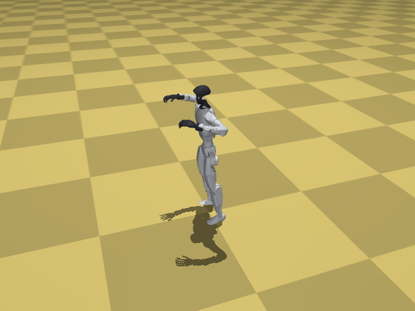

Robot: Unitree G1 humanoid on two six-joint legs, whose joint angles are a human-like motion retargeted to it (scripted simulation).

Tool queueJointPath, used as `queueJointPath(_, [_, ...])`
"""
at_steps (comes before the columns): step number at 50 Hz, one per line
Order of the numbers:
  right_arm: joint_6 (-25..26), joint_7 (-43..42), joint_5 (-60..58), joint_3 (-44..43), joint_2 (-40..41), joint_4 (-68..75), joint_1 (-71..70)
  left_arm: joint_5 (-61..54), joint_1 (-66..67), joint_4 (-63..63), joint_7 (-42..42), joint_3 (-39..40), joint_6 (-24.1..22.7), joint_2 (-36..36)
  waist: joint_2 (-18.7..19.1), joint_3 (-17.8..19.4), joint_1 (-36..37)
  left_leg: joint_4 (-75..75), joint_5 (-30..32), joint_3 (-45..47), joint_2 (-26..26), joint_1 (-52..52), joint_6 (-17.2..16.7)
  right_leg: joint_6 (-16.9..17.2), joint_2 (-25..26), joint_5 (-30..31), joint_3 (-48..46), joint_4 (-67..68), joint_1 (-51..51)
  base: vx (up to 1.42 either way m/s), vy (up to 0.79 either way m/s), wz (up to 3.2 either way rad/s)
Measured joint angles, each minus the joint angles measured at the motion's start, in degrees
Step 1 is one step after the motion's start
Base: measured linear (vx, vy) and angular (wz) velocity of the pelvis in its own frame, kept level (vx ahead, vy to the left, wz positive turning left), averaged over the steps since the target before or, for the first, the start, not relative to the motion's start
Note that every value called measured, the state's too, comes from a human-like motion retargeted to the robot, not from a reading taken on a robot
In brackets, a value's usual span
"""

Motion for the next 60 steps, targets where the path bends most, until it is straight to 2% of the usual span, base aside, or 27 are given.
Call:
queueJointPath(20, [-0.24, -0.76, 0.31, -1.39, -0.38, 0.25, -0.04, -0.3, -0.06, 0.01, 0.59, 0.94, -0.46, 0.67, -0.11, -0.32, -0.33, -0.07, -0.29, 0.29, 0.13, -0.19, -0.17, 0.0, 0.21, -0.27, 0.25, -0.24, -0.27, 0.0, 0.0, 0.0])
queueJointPath(24, [-0.56, -1.87, 2.01, 0.03, -0.37, 0.37, -1.79, -1.89, -1.71, -0.07, 1.7, -1.12, -1.0, -0.13, -0.03, -0.3, -0.46, -0.07, -0.4, 0.36, 0.16, -0.18, -0.19, 0.0, 0.24, -0.42, 0.32, -0.18, -0.32, 0.0, 0.0, 0.0])
queueJointPath(27, [-0.94, -3.37, 3.97, 3.92, 0.48, 0.77, -5.08, -3.84, -4.64, 0.16, 3.25, -5.44, -1.52, -2.41, 0.05, -0.23, -0.57, -0.03, -0.55, 0.43, 0.15, -0.13, -0.09, 0.0, 0.21, -0.6, 0.42, -0.05, -0.36, 0.0, 0.0, 0.0])
queueJointPath(32, [-1.9, -6.8, 5.61, 16.34, 5.56, 3.13, -13.31, -6.62, -11.29, 2.7, 5.93, -17.48, -2.13, -11.0, 0.03, 0.03, -0.79, 0.11, -0.98, 0.5, -0.05, 0.03, 0.29, 0.0, -0.09, -1.09, 0.5, 0.36, -0.35, 0.0, 0.0, 0.0])
queueJointPath(37, [-2.72, -10.64, 1.03, 32.99, 15.13, 10.02, -20.95, -5.29, -17.04, 12.77, 7.63, -30.92, -1.47, -24.46, -0.25, 0.72, -1.09, 0.46, -1.54, 0.34, -0.35, 0.35, 0.62, 0.0, -0.6, -1.78, 0.32, 1.26, -0.19, 0.03, 0.01, 0.03])
queueJointPath(41, [-1.15, -11.38, -2.3, 46.53, 24.58, 20.46, -25.17, -3.16, -21.02, 29.39, 9.52, -40.2, 1.6, -36.0, -0.52, 1.34, -1.02, 1.11, -2.03, 0.1, -0.75, 0.76, 1.16, 0.0, -1.32, -2.36, 0.15, 2.42, 0.13, 0.07, 0.03, 0.06])
queueJointPath(46, [3.68, -11.53, -4.43, 62.12, 36.53, 43.61, -31.91, -4.07, -27.73, 60.9, 13.54, -48.76, 9.01, -47.84, -0.98, 1.5, -0.78, 2.6, -2.53, 0.04, -1.18, 1.21, 2.28, -0.45, -2.3, -3.02, 0.11, 4.19, 0.54, 0.08, 0.03, 0.01])
queueJointPath(50, [8.3, -13.17, -4.15, 70.38, 46.37, 67.82, -38.7, -8.32, -32.6, 85.02, 14.63, -49.59, 14.62, -55.27, -1.41, 1.17, -0.61, 4.19, -2.97, 0.56, -1.05, 1.51, 3.13, -1.31, -2.62, -3.49, 0.47, 5.59, 0.69, 0.09, 0.0, -0.11])
queueJointPath(52, [9.91, -14.6, -2.74, 71.41, 50.76, 78.81, -41.69, -10.91, -33.35, 91.73, 14.83, -47.61, 15.96, -57.88, -1.58, 1.23, -0.42, 4.9, -3.2, 0.97, -0.98, 1.85, 3.57, -1.63, -2.75, -3.65, 0.78, 6.27, 0.83, 0.09, 0.0, -0.17])
queueJointPath(55, [11.23, -17.09, 0.3, 70.57, 55.1, 88.89, -43.67, -15.48, -31.83, 94.22, 15.16, -44.5, 15.82, -60.91, -1.69, 1.5, 0.27, 5.72, -3.48, 1.61, -0.9, 2.54, 4.25, -1.86, -2.89, -3.64, 1.3, 7.05, 1.17, 0.09, 0.01, -0.19])
queueJointPath(60, [9.02, -19.48, 4.48, 70.03, 57.39, 89.1, -41.7, -20.76, -27.13, 87.46, 13.29, -42.06, 11.8, -63.86, -1.88, 2.35, 2.08, 6.61, -3.75, 2.36, -0.85, 3.66, 5.15, -1.67, -3.07, -3.16, 1.91, 7.83, 1.89, 0.08, 0.02, -0.12])
